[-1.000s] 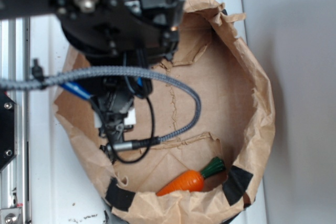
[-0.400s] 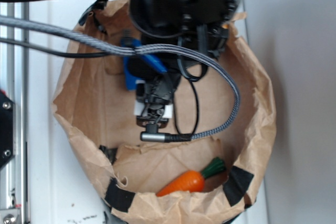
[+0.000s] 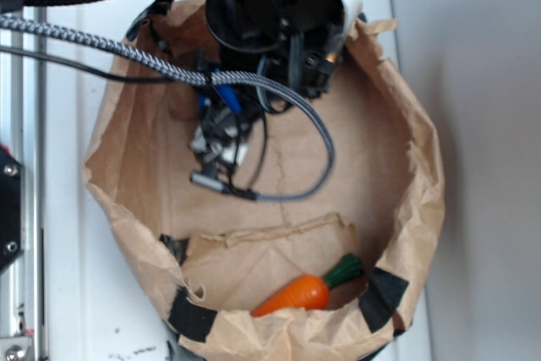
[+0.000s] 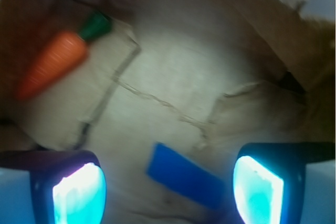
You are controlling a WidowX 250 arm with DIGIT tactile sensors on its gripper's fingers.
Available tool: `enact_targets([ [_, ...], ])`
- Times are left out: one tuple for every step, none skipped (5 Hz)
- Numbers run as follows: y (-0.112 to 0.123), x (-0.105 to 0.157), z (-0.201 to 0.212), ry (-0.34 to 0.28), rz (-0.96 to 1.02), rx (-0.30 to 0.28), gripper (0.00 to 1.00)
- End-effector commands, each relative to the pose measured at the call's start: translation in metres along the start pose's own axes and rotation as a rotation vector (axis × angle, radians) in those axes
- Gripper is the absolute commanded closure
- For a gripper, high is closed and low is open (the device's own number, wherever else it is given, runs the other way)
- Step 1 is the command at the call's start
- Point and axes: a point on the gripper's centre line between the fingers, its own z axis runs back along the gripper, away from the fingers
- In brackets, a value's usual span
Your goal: Grab the blue sponge.
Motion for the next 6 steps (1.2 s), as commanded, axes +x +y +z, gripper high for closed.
enact_targets([
  [0.004, -0.007, 0.0, -0.033, -0.094, 0.048, 0.0],
  [0.004, -0.007, 0.0, -0.033, -0.094, 0.048, 0.0],
  [0.004, -0.007, 0.0, -0.033, -0.094, 0.048, 0.0],
  [0.004, -0.007, 0.0, -0.033, -0.094, 0.048, 0.0],
  [0.005, 0.0, -0.027, -0.062, -0.156, 0.1, 0.0],
  [0.005, 0.003, -0.041, -0.06, -0.176, 0.125, 0.0],
])
